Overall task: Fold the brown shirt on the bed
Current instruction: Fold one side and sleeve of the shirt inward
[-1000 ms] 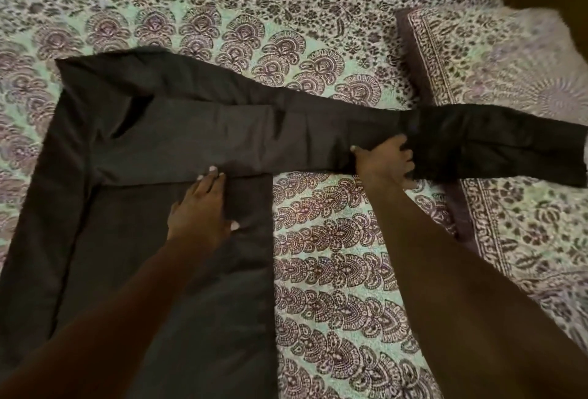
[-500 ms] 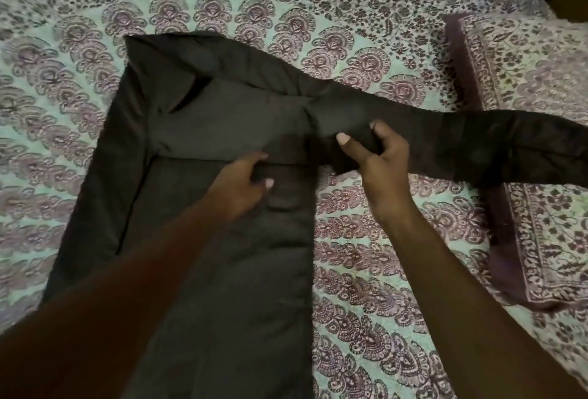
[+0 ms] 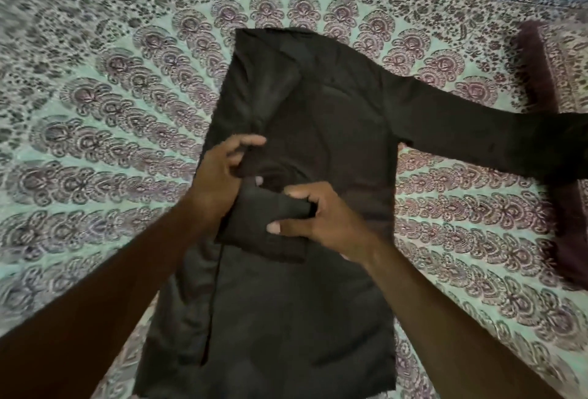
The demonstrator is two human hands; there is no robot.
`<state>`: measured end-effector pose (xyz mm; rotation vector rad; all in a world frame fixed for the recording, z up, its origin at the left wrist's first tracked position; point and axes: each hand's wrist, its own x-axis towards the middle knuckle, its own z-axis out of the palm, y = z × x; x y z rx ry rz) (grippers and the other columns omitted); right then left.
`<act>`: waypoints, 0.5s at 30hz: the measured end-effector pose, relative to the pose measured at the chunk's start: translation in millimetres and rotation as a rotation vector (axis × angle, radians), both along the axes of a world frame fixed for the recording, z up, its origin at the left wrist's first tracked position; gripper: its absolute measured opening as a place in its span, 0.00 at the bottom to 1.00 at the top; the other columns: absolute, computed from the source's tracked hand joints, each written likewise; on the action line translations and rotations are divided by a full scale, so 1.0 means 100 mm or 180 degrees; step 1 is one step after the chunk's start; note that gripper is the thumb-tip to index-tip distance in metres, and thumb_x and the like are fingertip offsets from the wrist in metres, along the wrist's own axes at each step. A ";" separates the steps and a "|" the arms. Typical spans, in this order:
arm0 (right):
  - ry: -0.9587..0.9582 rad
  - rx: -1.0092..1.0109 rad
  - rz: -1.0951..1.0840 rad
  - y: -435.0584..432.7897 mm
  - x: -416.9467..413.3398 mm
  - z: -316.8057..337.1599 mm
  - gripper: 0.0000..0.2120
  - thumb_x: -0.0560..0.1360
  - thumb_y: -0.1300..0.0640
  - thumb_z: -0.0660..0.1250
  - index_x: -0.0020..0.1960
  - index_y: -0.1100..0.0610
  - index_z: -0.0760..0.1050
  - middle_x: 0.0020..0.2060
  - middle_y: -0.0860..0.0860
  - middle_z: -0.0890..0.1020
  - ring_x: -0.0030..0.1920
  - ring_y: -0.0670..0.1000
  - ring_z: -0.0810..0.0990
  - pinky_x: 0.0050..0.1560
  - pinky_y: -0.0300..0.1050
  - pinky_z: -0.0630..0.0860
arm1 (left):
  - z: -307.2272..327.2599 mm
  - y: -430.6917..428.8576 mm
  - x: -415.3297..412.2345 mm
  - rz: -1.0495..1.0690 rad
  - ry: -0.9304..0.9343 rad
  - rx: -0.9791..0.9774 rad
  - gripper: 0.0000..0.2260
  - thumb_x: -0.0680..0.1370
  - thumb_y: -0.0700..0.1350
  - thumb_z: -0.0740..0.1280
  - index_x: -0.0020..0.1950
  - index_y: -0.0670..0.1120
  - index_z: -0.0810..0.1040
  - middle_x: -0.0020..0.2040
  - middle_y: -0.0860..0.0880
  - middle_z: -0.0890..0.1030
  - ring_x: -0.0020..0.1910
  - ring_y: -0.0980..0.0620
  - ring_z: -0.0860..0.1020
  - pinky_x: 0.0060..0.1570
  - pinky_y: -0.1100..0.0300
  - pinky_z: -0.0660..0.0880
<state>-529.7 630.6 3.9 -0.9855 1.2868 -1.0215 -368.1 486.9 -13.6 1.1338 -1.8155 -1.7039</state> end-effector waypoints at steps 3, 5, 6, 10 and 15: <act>0.0222 0.0152 0.0393 -0.03 0.29 0.02 0.08 0.72 0.67 0.79 0.40 0.67 0.79 0.37 0.58 0.83 0.40 0.52 0.80 0.40 0.53 0.76 | -0.03 0.12 0.42 0.0121 -0.0129 -0.0174 0.26 0.68 0.24 0.74 0.54 0.53 0.83 0.52 0.58 0.87 0.56 0.56 0.84 0.62 0.54 0.80; 0.0349 0.0224 0.0633 -0.02 0.46 0.00 0.10 0.72 0.67 0.79 0.38 0.59 0.79 0.35 0.46 0.81 0.39 0.44 0.79 0.39 0.45 0.75 | -0.06 0.17 0.64 0.0147 -0.0279 -0.0244 0.28 0.71 0.24 0.72 0.56 0.56 0.83 0.56 0.56 0.86 0.59 0.54 0.84 0.65 0.53 0.78; 0.0427 0.0279 0.0697 -0.01 0.56 -0.03 0.10 0.72 0.67 0.79 0.38 0.59 0.79 0.35 0.45 0.81 0.39 0.43 0.79 0.39 0.47 0.76 | -0.08 0.19 0.75 0.0111 -0.0321 -0.0286 0.29 0.72 0.25 0.72 0.58 0.58 0.82 0.59 0.54 0.85 0.60 0.55 0.83 0.65 0.55 0.78; 0.0715 0.0451 0.0832 0.06 0.85 -0.19 0.04 0.74 0.61 0.78 0.46 0.59 0.84 0.44 0.48 0.87 0.48 0.46 0.85 0.50 0.53 0.81 | -0.19 0.24 1.02 -0.0073 -0.0569 -0.0238 0.28 0.72 0.26 0.72 0.63 0.54 0.80 0.59 0.56 0.82 0.56 0.69 0.80 0.59 0.71 0.75; 0.1453 0.0624 0.1235 0.16 1.15 -0.29 0.04 0.74 0.56 0.76 0.45 0.55 0.83 0.44 0.46 0.86 0.48 0.43 0.83 0.52 0.46 0.79 | -0.49 0.22 1.25 -0.0065 -0.0786 0.0095 0.31 0.71 0.26 0.74 0.67 0.52 0.78 0.61 0.45 0.82 0.61 0.49 0.82 0.60 0.58 0.80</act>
